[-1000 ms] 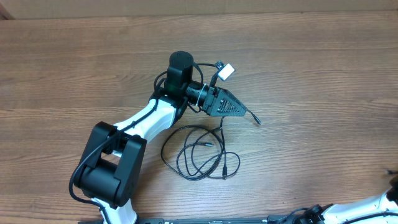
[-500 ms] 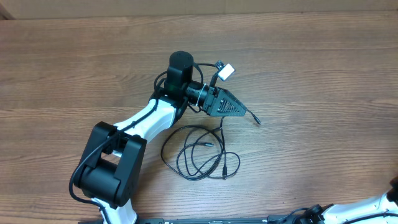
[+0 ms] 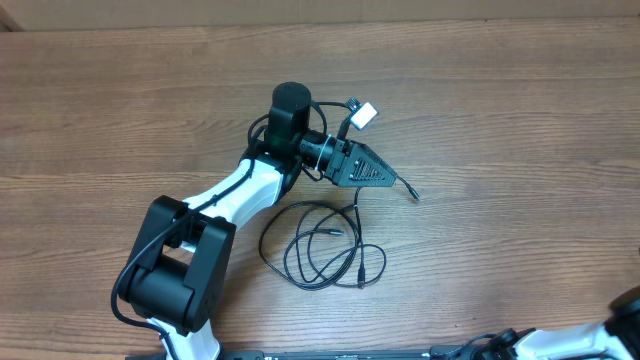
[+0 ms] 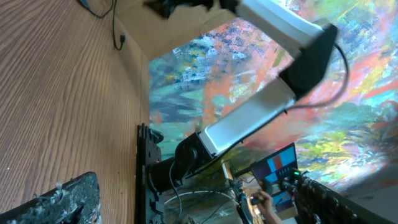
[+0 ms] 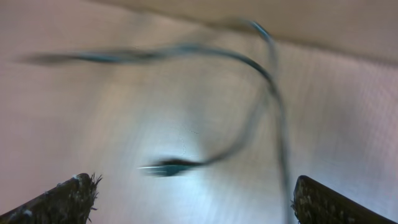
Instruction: Untangle cables
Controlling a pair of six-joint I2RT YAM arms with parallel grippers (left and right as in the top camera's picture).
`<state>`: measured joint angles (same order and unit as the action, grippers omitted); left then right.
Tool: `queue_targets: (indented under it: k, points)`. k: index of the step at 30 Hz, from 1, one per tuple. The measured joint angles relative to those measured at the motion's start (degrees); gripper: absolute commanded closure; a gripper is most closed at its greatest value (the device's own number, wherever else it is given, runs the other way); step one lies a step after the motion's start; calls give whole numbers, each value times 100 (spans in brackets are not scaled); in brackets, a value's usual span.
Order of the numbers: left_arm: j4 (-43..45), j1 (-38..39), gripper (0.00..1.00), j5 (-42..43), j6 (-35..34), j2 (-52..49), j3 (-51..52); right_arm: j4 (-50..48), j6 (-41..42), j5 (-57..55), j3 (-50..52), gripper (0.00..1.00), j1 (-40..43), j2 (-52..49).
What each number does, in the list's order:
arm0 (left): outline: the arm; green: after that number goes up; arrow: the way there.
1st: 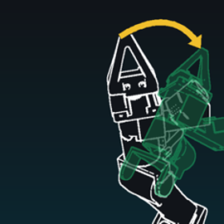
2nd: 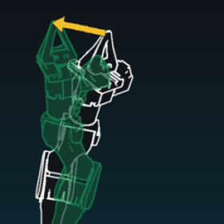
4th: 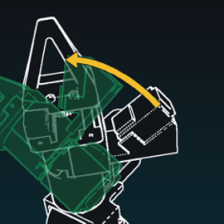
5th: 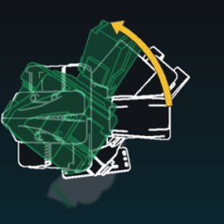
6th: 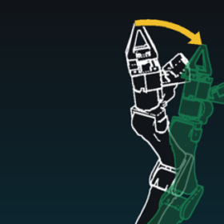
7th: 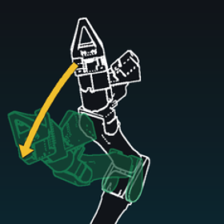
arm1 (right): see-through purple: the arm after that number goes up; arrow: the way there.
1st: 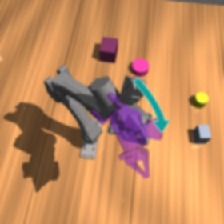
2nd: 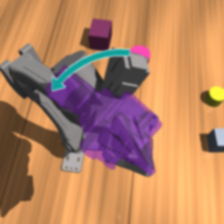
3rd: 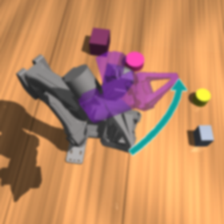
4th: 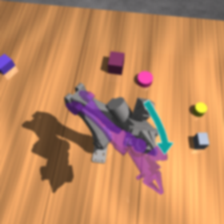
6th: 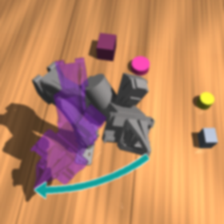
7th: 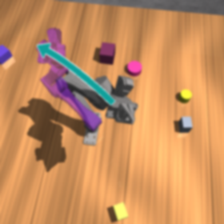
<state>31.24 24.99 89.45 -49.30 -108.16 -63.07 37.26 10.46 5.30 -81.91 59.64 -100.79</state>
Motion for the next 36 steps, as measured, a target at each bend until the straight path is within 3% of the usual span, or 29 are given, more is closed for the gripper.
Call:
queue_targets:
  k: [8, 17, 24, 36]
  points:
    - [2, 0, 0, -4, -2, 0, 0, -426, 46, 2173, -166, 0, -953, 1810]
    - [2, 0, 0, 0, 0, 0, 0, -264, 94, 2538, -175, 0, -3053, 3233]
    - [0, 0, 1, 0, -2, 0, 0, 981, 151, 2538, -179, 0, -3985, 3759]
    - [50, -2, 0, -179, 2, 0, 0, 3272, 151, 2457, -184, 0, -4061, 3919]
